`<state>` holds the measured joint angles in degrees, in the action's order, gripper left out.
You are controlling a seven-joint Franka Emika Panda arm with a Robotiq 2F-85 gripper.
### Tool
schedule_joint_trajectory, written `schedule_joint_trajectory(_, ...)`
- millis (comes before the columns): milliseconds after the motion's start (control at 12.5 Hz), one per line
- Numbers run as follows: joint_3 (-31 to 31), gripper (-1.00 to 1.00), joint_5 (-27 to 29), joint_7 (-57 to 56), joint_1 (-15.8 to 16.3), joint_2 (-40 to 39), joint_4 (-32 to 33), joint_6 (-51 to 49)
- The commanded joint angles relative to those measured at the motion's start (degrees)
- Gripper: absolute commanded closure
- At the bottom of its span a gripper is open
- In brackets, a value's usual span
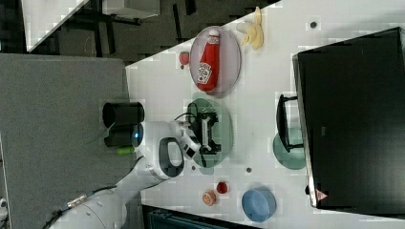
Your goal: Drag strainer left to right.
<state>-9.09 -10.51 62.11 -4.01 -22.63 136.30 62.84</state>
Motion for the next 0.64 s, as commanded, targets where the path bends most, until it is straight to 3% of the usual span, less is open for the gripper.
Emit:
schedule_joint_trajectory(80, 1.08, -1.0, -1.05, -9.6, -2.11, 1.13, 0.19, -0.39)
schedule_joint_trajectory(640, 6.84, -1.0, -1.05, -14.54, -3.94, 1.28, 0.22, 0.06)
